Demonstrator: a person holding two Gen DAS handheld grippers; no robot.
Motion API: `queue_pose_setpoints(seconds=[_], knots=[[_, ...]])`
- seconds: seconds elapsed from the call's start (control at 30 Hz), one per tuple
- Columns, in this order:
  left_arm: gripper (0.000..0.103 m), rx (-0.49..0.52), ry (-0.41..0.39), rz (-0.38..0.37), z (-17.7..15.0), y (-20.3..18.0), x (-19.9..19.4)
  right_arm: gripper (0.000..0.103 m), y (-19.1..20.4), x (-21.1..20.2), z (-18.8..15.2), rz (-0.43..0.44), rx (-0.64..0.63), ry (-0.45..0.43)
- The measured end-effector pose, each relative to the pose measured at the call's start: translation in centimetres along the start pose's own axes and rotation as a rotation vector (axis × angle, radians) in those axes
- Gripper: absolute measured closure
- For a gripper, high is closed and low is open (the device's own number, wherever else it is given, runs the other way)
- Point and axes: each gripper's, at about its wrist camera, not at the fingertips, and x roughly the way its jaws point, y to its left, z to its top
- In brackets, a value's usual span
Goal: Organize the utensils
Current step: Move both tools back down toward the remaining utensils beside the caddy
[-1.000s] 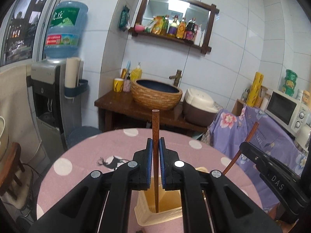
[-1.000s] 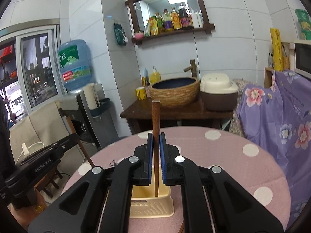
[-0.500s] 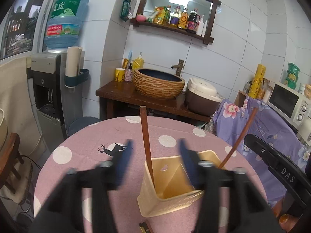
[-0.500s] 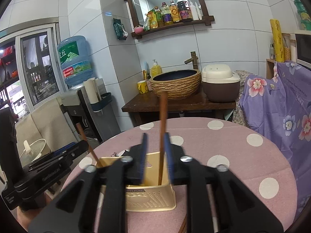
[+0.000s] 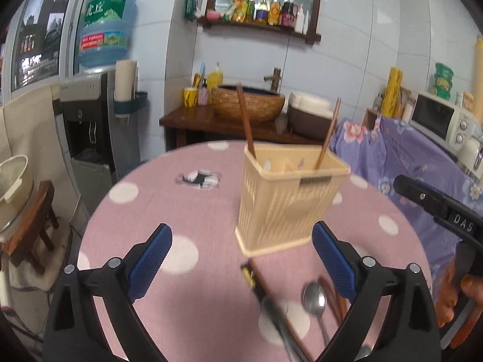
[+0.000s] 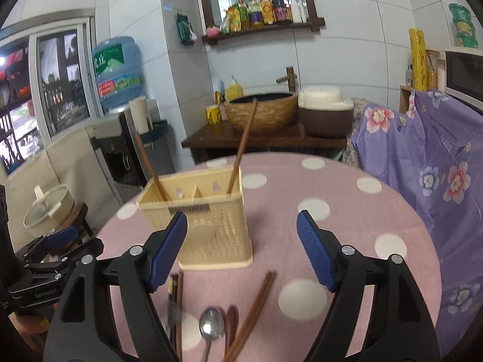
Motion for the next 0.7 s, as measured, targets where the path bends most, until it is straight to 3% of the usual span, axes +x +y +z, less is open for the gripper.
queue_pose_setpoints(seconds=[0.27,0.53,0.7], knots=[[0.010,-0.015,0.103,0.017,-6.4,0.8,0.2,0.027,-0.3,-0.4,-7.0,-0.068,-0.048,0.126],[0.011,-0.045,0.170,0.047,-9.8,1.6,0.4,0.027,-0.9,-0.5,-11.7,-0.087,-0.032,0.219],[0.028,-0.046,0.194,0.027,-10.6,1.6,0.2,0.027,-1.3,-0.7,-13.0,-0.099,-0.003,0.241]])
